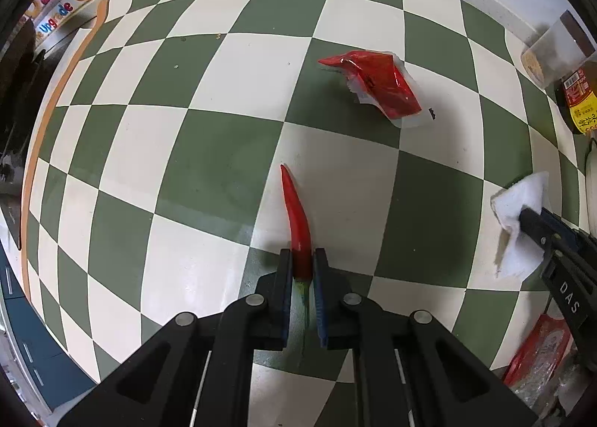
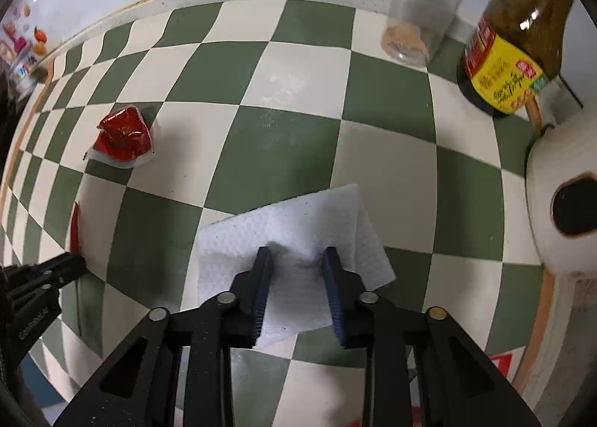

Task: Collect trash
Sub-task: 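Grasp the red chili with the left tool while the right tool grasps the white tissue, then carry the chili and tissue down to the trash bin and open both tools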

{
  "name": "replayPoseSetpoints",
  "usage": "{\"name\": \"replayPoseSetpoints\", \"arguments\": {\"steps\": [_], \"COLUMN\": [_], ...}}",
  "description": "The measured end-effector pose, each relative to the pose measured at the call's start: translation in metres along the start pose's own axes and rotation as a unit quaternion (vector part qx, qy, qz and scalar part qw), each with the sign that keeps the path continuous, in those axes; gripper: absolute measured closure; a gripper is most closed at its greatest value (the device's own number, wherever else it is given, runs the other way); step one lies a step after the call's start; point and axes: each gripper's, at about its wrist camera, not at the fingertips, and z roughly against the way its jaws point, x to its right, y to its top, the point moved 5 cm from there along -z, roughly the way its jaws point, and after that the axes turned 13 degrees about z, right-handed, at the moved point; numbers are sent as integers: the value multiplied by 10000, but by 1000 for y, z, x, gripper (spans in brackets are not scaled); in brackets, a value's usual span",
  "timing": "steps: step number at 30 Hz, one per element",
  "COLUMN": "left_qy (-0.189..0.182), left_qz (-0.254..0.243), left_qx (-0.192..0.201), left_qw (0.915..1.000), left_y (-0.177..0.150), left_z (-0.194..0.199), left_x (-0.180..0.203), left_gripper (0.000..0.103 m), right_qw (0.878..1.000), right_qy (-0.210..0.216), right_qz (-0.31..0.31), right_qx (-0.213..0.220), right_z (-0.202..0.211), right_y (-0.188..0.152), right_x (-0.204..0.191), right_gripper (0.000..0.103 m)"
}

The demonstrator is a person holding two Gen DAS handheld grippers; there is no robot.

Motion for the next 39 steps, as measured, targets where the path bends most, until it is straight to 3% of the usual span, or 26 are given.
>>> {"name": "replayPoseSetpoints", "arguments": {"steps": [3, 5, 8, 11, 12, 17, 20, 23, 28, 34, 39], "left_qy": [229, 281, 343, 385, 374, 210, 69, -108, -414, -902, -1227], "left_qz": [-31, -5, -17, -55, -40, 29, 31, -5, -169, -458, -755], "left_qx": [157, 225, 379, 609, 678, 1104, 1355, 1580, 1976, 2297, 2274], "left_qw": [9996, 9994, 9987, 9974, 9970, 9937, 9907, 9874, 9793, 9680, 9631], "left_y": [2, 0, -4, 5, 2, -20, -13, -8, -30, -79, -133], "left_z": [2, 7, 20, 25, 30, 60, 72, 83, 121, 161, 172], "left_x": [-1, -8, -15, 30, 29, 40, 50, 41, 18, -28, -70], "left_gripper": [95, 95, 95, 95, 95, 95, 95, 95, 95, 95, 95], "right_qw": [10000, 9999, 9992, 9981, 9974, 9938, 9917, 9893, 9834, 9728, 9651], "right_qy": [-63, -126, -277, -286, -273, -260, -268, -299, -417, -610, -490], "right_qz": [44, 49, 19, -91, -141, -312, -377, -433, -543, -754, -1187], "right_qx": [39, 76, 295, 546, 648, 1031, 1200, 1360, 1683, 2103, 2283], "right_z": [3, 4, 13, 28, 34, 65, 84, 104, 152, 218, 259], "right_y": [-1, -1, -3, -7, -8, -23, -31, -43, -73, -124, -191], "right_x": [3, 3, 1, 0, -1, -1, -7, -15, -35, -78, -128], "right_gripper": [92, 95, 96, 96, 96, 96, 96, 96, 96, 96, 96]}}
